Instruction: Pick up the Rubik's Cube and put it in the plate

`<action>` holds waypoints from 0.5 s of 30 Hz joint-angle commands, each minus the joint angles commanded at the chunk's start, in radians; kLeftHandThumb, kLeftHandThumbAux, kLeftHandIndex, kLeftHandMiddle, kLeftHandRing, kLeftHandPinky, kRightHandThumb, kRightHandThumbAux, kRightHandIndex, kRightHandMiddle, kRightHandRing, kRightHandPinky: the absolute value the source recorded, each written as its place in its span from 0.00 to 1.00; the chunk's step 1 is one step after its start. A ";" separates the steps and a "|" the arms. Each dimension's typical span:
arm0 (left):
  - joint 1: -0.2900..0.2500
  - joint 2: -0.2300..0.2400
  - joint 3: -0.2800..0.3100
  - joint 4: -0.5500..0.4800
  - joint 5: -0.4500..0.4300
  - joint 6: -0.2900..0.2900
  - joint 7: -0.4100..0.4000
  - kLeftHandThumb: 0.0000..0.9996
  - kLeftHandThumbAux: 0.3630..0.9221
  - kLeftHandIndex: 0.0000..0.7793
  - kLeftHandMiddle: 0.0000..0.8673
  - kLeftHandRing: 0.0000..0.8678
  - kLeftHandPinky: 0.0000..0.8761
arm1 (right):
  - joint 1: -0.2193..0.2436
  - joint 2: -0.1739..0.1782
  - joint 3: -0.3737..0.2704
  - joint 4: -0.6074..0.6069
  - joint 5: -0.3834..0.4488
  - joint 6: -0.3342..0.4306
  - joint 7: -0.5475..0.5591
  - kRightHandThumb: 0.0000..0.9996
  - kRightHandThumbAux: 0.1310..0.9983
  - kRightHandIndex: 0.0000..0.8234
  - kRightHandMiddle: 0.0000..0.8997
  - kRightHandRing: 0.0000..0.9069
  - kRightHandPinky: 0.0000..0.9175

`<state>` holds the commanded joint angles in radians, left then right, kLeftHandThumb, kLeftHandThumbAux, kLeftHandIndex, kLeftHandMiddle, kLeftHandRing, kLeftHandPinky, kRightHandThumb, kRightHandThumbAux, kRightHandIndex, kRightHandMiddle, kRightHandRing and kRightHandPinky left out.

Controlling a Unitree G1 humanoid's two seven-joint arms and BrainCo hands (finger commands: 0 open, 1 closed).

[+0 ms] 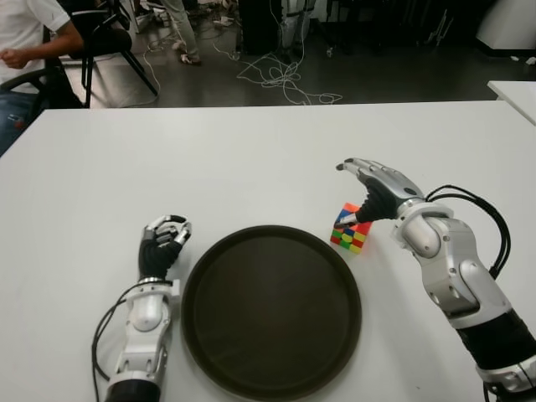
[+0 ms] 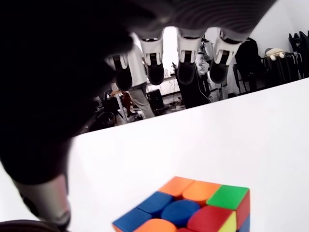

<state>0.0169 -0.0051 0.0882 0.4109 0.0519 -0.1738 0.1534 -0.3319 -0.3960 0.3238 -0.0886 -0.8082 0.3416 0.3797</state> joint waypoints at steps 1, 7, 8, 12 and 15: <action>0.000 0.000 0.000 -0.001 0.000 0.001 0.000 0.71 0.62 0.57 0.92 0.94 0.90 | -0.003 0.001 0.002 0.006 -0.001 0.005 0.000 0.00 0.72 0.00 0.00 0.00 0.00; 0.003 0.001 -0.002 -0.006 0.005 0.000 0.002 0.71 0.62 0.57 0.92 0.94 0.90 | -0.002 0.007 0.007 0.022 -0.002 0.034 0.001 0.00 0.70 0.00 0.00 0.00 0.01; 0.003 0.001 -0.003 -0.006 0.005 0.000 0.002 0.71 0.62 0.57 0.92 0.94 0.90 | -0.002 0.007 0.008 0.023 -0.002 0.038 0.002 0.00 0.69 0.00 0.00 0.00 0.01; 0.002 0.003 -0.004 -0.005 0.010 0.001 0.003 0.71 0.62 0.57 0.92 0.94 0.89 | 0.006 0.005 0.010 0.030 0.003 0.045 -0.003 0.00 0.64 0.00 0.00 0.00 0.00; 0.002 0.004 -0.006 -0.006 0.012 0.002 0.003 0.71 0.62 0.57 0.92 0.94 0.90 | 0.012 0.004 0.008 0.038 0.012 0.034 -0.017 0.00 0.63 0.00 0.00 0.00 0.00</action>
<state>0.0194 -0.0014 0.0824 0.4053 0.0638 -0.1721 0.1567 -0.3196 -0.3918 0.3318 -0.0509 -0.7962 0.3754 0.3622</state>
